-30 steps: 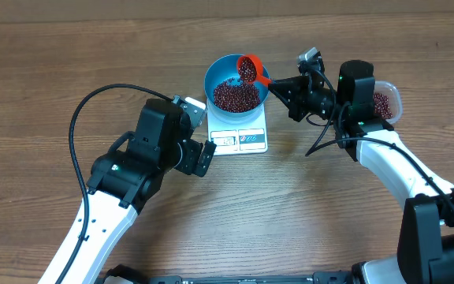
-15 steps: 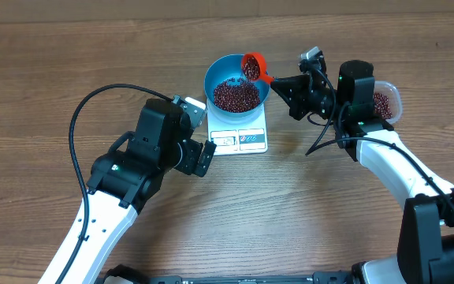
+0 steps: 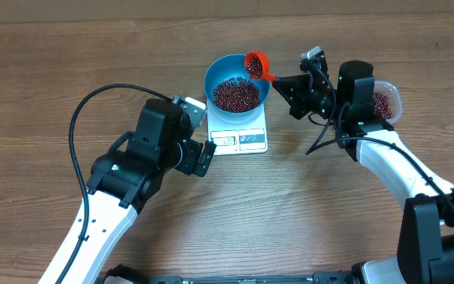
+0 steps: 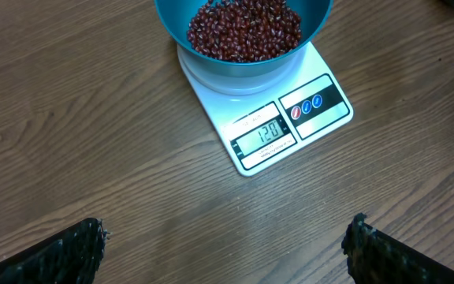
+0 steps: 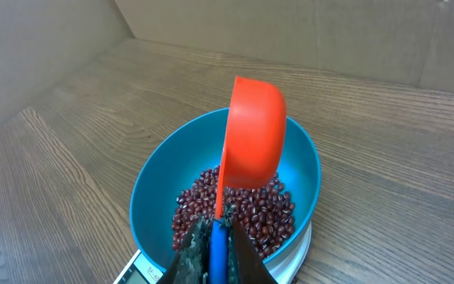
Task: Scoop item into bowl and weigh 150g on scale
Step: 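Tilt the scoop over the teal bowl to pour beans, right gripper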
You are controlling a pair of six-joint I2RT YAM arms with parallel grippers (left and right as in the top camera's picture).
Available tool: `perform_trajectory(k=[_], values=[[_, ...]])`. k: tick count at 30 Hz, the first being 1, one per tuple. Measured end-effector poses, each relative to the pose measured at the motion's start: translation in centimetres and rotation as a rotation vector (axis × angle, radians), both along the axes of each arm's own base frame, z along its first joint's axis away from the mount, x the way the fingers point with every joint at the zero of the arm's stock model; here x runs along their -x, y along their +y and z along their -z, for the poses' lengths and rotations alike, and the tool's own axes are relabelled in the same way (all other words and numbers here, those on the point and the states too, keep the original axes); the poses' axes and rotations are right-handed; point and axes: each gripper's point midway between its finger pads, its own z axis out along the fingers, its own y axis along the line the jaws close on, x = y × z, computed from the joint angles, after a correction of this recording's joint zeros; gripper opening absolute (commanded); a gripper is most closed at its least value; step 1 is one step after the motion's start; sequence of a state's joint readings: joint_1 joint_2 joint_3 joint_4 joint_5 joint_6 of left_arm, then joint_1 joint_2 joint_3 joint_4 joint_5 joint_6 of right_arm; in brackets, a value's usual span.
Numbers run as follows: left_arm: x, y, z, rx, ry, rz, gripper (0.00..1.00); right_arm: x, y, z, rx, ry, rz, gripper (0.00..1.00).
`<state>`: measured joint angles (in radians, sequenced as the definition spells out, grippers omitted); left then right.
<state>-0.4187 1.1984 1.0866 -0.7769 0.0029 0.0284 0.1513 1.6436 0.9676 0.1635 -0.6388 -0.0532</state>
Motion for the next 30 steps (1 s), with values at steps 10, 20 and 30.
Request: perform_trajectory(k=[10, 20, 30], values=[[0.0, 0.0, 0.0, 0.0, 0.0, 0.0, 1.0, -0.01, 0.0, -0.01, 0.0, 0.0, 0.0, 0.04], [0.0, 0.0, 0.0, 0.0, 0.0, 0.0, 1.0, 0.04, 0.06, 0.01, 0.0, 0.001, -0.002, 0.04], [0.0, 0.0, 0.0, 0.0, 0.0, 0.0, 1.0, -0.03, -0.23, 0.43, 0.012, 0.015, 0.015, 0.04]])
